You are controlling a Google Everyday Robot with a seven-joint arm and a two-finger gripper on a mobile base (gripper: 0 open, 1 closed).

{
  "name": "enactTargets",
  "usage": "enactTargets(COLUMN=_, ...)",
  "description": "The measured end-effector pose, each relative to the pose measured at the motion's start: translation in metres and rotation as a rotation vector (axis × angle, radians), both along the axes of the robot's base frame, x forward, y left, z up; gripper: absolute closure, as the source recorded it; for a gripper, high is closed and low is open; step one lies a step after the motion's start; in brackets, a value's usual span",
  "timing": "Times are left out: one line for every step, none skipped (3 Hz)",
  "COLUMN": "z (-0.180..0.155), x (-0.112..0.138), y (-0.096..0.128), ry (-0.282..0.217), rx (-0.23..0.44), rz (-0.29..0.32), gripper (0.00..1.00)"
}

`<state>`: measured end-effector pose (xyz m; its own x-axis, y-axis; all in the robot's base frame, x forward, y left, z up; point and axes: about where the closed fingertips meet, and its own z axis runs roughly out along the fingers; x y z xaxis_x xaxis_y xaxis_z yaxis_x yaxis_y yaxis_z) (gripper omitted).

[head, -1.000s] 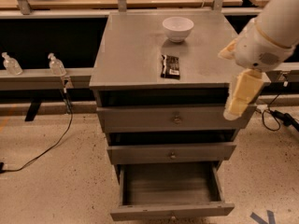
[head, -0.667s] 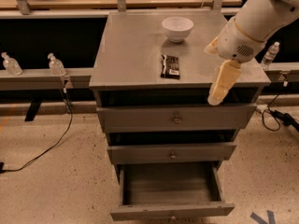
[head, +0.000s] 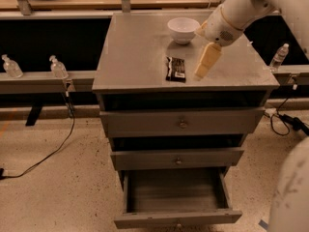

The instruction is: Place rxbar chocolate into bottom drawer

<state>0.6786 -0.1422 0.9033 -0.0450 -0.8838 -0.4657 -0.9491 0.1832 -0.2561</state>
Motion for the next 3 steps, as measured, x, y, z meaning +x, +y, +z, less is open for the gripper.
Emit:
enactTargets(z=-0.011, x=0.031, y=0.007, ry=0.007, rx=0.097, rz=-0.035, gripper=0.0)
enactTargets(z=-0.032, x=0.049, y=0.021, ry=0.047, rx=0.139, rz=-0.046, gripper=0.0)
enactTargets(z=-0.046, x=0.059, y=0.031, ry=0.084, rx=0.167, rz=-0.057, gripper=0.0)
